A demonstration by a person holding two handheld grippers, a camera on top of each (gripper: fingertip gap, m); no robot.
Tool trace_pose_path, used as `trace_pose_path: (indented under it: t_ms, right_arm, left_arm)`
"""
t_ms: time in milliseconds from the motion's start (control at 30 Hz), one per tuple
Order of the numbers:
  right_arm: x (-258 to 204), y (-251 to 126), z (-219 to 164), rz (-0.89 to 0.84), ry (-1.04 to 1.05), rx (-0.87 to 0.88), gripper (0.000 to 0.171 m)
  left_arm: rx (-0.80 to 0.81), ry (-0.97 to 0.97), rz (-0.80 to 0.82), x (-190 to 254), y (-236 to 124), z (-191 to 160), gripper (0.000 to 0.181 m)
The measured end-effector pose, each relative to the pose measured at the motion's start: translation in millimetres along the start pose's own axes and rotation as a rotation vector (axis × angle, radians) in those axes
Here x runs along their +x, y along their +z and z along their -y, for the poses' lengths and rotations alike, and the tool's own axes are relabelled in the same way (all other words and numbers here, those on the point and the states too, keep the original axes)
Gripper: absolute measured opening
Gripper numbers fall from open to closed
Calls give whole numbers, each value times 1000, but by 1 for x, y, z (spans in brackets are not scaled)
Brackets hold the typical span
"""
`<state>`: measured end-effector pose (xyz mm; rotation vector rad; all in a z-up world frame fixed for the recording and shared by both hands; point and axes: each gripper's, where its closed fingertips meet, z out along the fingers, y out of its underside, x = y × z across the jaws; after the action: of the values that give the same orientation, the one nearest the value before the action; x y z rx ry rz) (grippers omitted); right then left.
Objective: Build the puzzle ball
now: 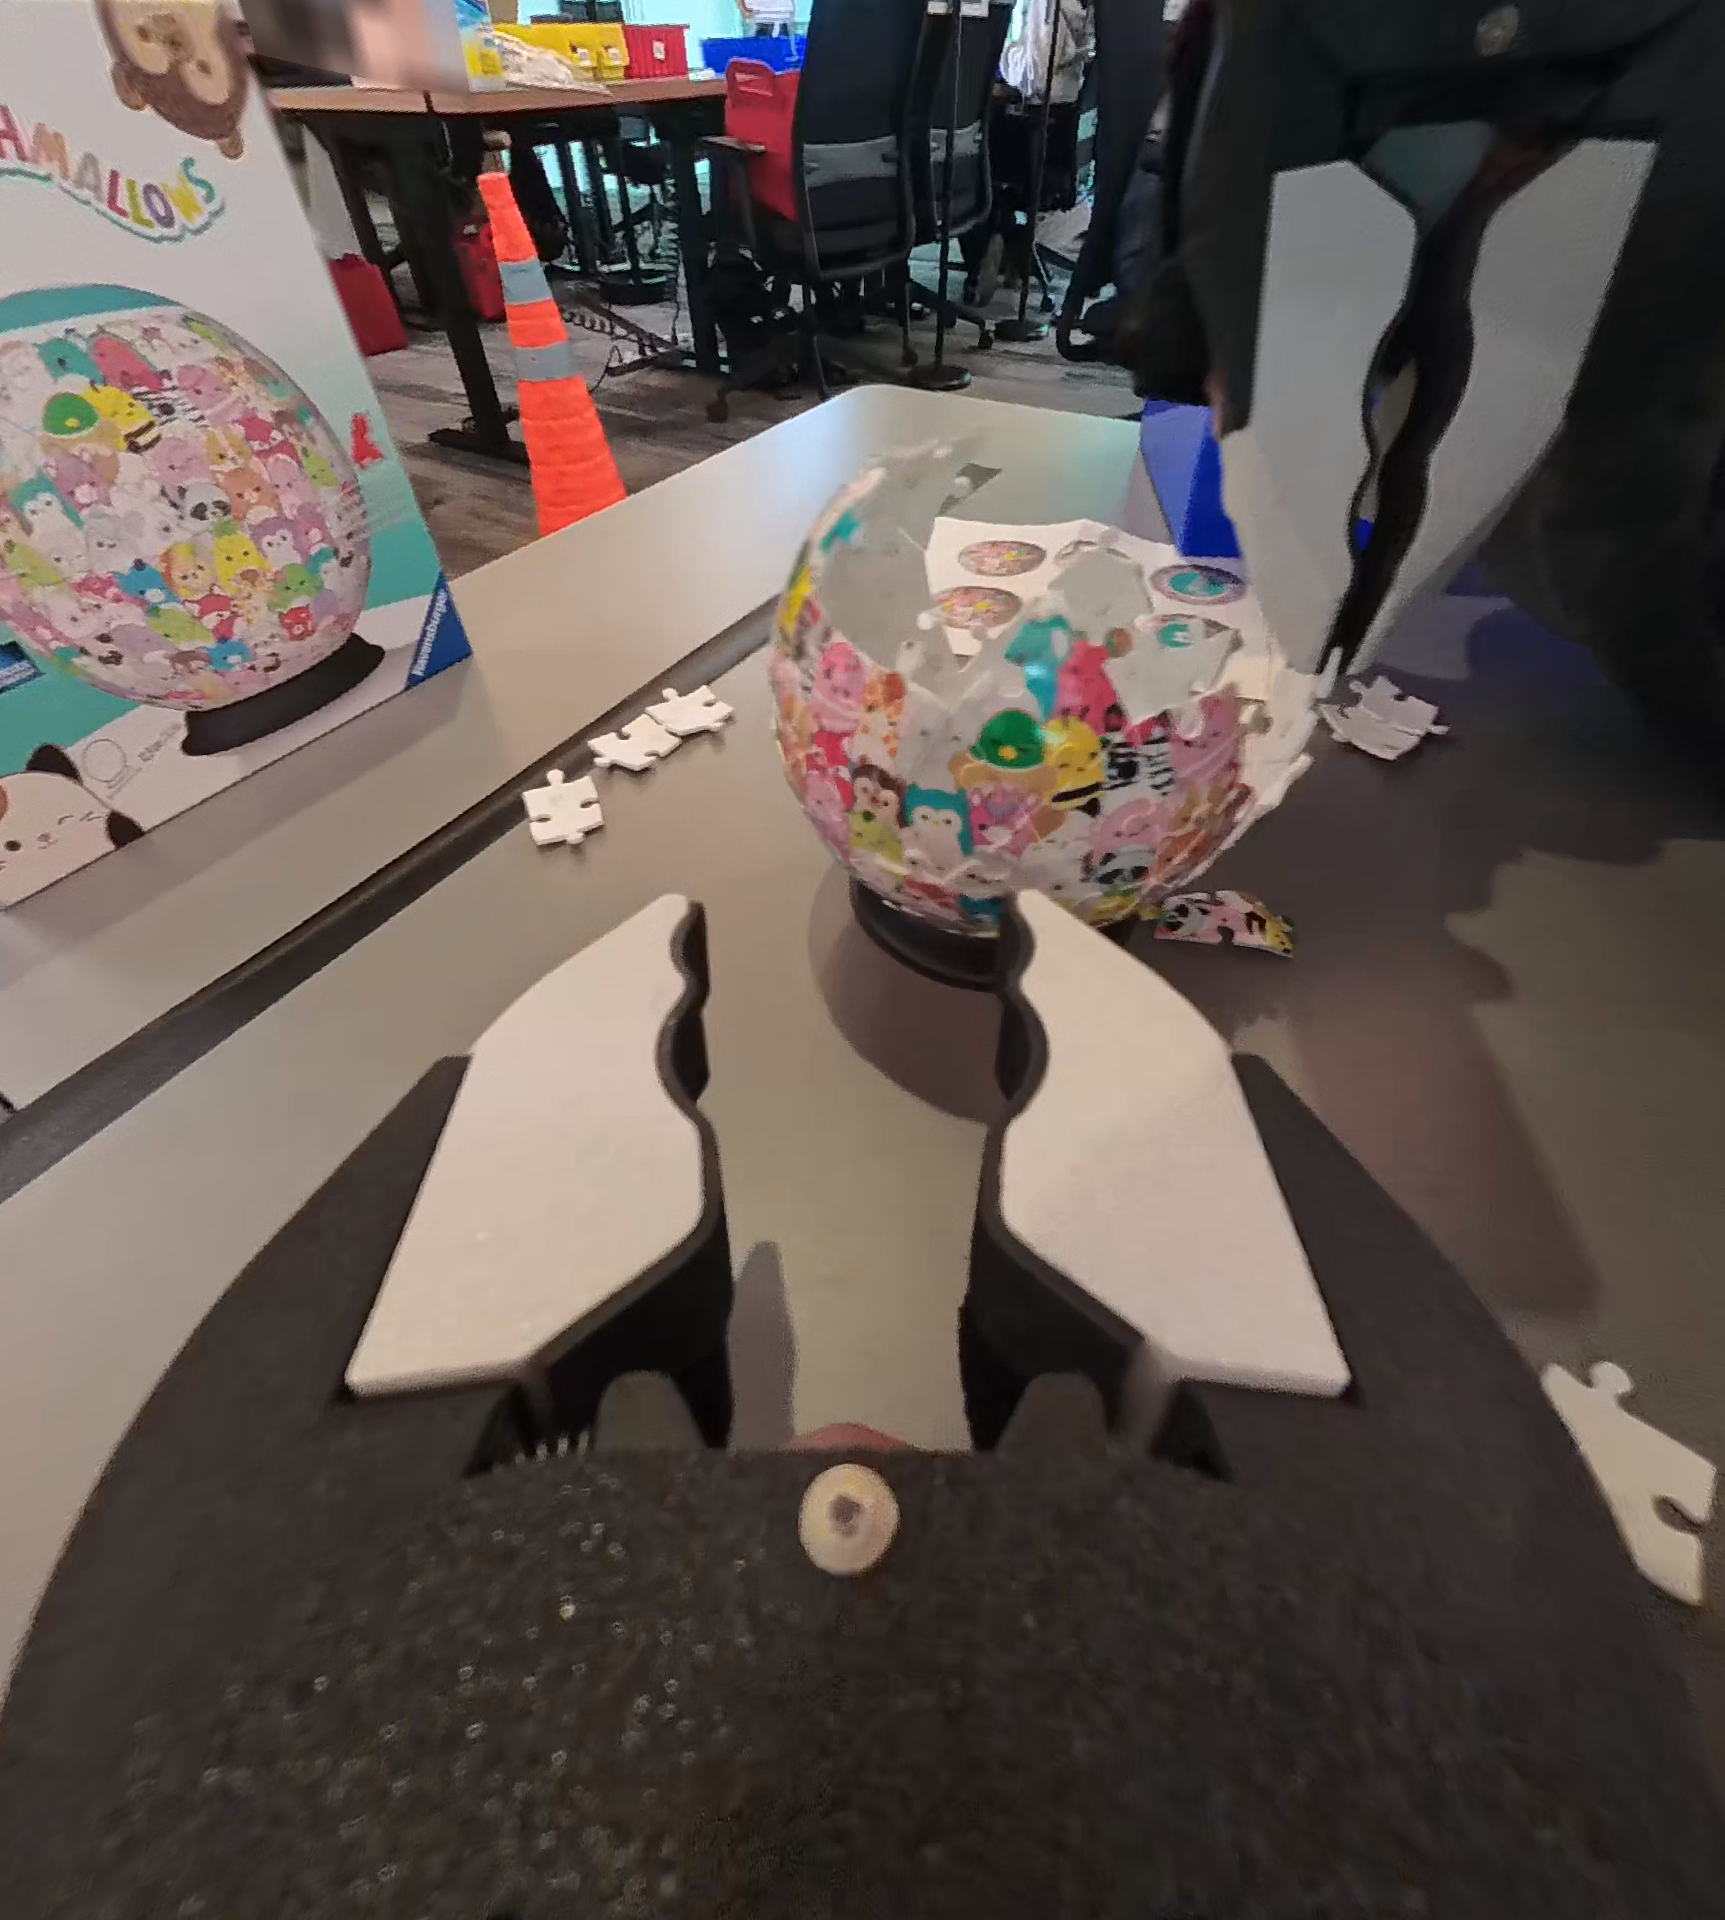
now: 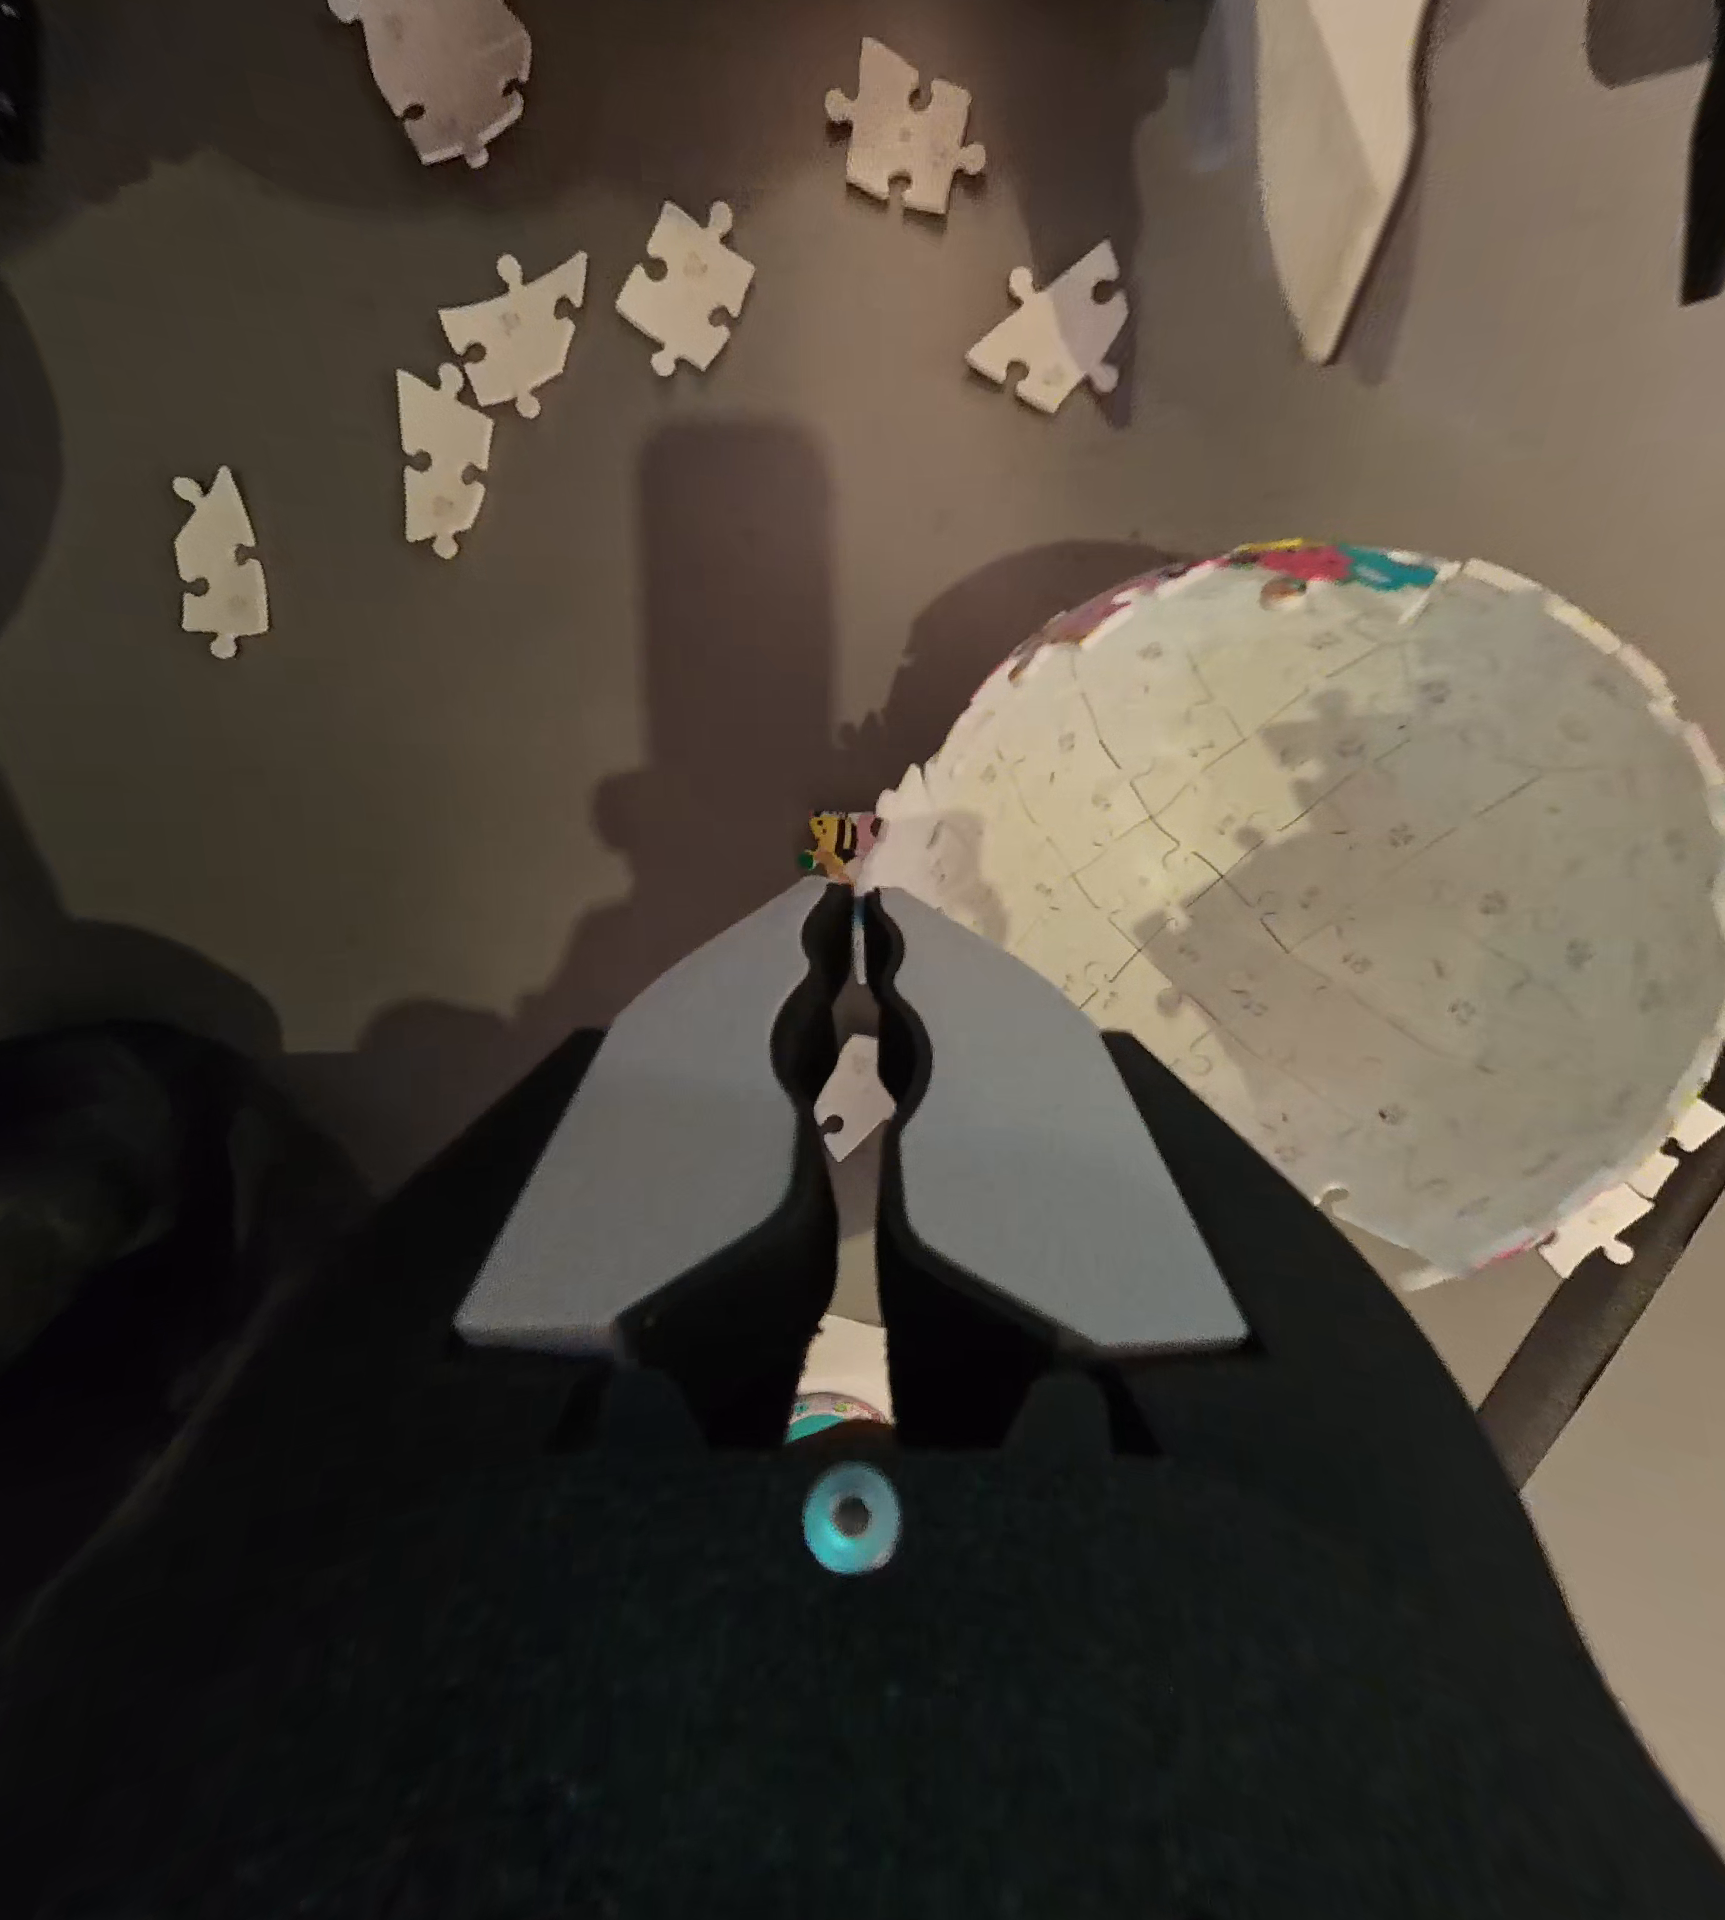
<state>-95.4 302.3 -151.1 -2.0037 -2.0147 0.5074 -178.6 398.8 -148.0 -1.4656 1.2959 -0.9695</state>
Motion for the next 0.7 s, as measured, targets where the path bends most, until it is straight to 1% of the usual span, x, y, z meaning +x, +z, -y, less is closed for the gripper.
trace_pose_path:
  t_ms: [100,233,300,367,433,533,700]
  right_arm:
    - [1,0,0,3,-3,7,2]
    - [1,-1,-1,18,2,25,2]
    - [1,-1,-1,24,-1,33,2]
    - [2,-1,-1,32,2,37,2]
    - [2,-1,-1,41,5,38,2]
    - [3,-1,-1,51,9,37,2]
    - [3,-1,0,65,15,36,2]
  left_arm:
    - [-6,71,-37,24,-4,1,48]
    - [-78,266,-103,76,0,-9,30]
    - [-169,356,-116,98,10,-23,18]
    - [-251,431,-52,105,23,-32,0]
    - [-294,455,9,110,35,-33,0]
    - [-324,437,58,118,50,-34,0]
    - [-418,553,153,108,70,-46,0]
